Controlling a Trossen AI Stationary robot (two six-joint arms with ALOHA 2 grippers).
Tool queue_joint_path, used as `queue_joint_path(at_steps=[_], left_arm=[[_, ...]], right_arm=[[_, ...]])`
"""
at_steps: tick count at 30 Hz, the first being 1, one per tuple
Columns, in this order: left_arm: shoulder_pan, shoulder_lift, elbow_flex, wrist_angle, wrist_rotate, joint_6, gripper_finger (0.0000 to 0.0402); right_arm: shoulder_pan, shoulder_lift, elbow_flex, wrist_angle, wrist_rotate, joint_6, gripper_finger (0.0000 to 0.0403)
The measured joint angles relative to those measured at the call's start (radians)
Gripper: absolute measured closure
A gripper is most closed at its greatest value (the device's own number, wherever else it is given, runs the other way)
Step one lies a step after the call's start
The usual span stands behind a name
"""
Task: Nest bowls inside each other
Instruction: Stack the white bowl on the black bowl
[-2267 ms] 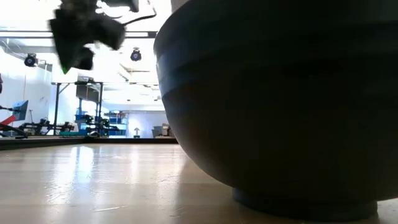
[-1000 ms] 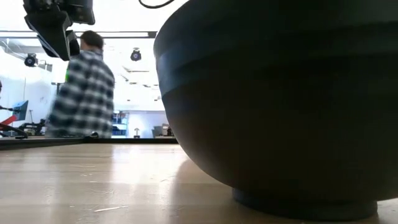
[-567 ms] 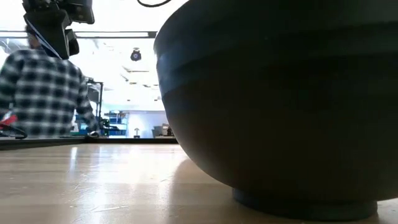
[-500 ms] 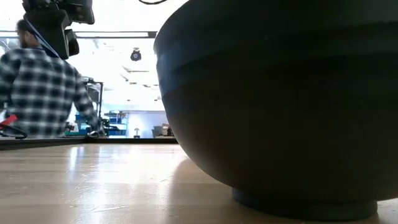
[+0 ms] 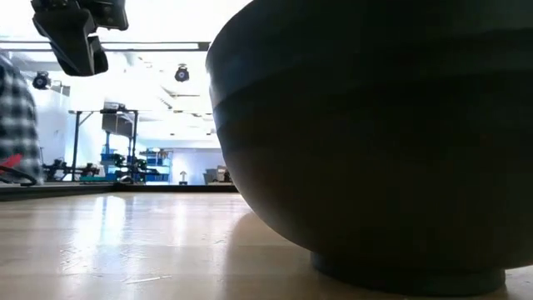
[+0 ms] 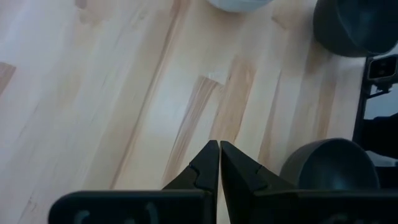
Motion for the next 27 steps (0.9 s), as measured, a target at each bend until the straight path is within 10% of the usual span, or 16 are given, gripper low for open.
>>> queue_joint_path(at_steps=[27], left_arm=[[0.0, 0.019, 0.0, 0.028, 0.003, 0.0, 0.0402]], right_arm=[[0.001, -0.045, -0.056, 0.0, 0.038, 0.013, 0.0394]])
